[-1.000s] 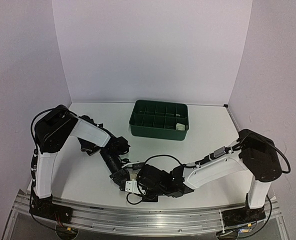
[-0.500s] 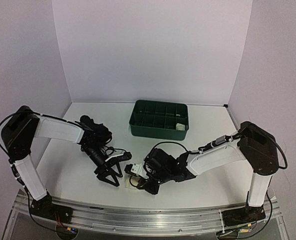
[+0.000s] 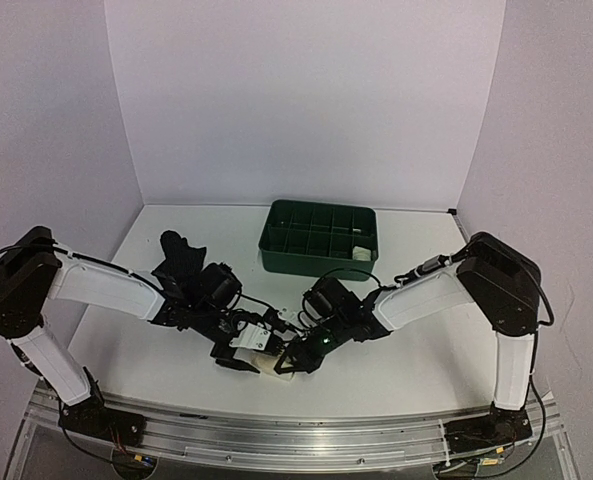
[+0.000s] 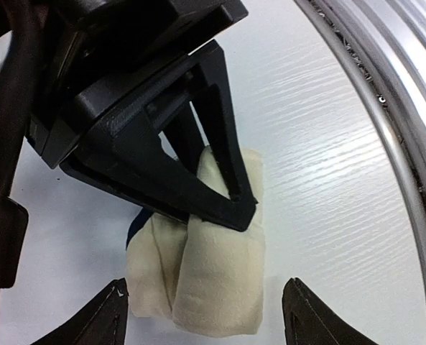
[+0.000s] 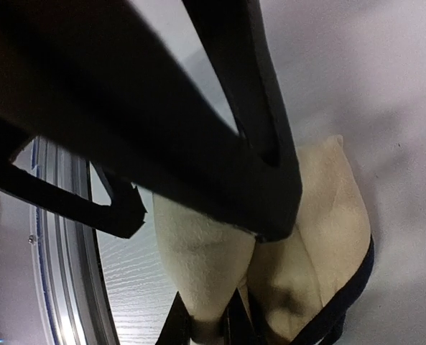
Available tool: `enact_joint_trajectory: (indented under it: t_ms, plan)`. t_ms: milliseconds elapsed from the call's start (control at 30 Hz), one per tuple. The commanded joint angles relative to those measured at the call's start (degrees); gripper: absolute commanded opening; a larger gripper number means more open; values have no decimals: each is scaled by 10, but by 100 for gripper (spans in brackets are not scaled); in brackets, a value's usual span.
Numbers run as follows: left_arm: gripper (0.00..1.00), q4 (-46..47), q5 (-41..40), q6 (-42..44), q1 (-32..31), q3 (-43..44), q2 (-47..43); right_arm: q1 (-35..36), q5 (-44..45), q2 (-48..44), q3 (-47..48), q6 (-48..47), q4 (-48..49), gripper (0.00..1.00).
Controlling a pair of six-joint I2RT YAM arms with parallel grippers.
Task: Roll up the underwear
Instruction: Roll the underwear to the center of the board.
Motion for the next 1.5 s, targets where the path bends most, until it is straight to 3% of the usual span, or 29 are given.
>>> enact_joint_trajectory:
  t_ms: [0,200,367,567,667,833,900,1267,1467]
  plan:
    - [71,70,-46,34,-12,6,19,-10,7,45,-18,40,-93,0]
    - [46,34,-50,49,-17,10,43,-12,1,43,-11,36,-93,0]
    - [32,0,-57,40,-20,42,72,-14,1,41,-5,35,-93,0]
    - [1,-60,-59,-5,-21,81,101,-14,19,18,0,29,-94,2]
    - [0,-115,-15,-21,-20,91,99,-14,52,-19,-1,12,-94,12]
    - [0,-206,45,-83,-17,120,128,-14,114,-95,-13,-31,-93,50]
    - [0,-225,61,-107,-11,131,142,-14,131,-126,-27,-54,-93,72]
    - [0,-274,140,-159,10,145,178,18,242,-333,-184,-131,-65,77]
    - [0,-313,186,-173,32,174,224,130,406,-337,-171,-234,-53,75]
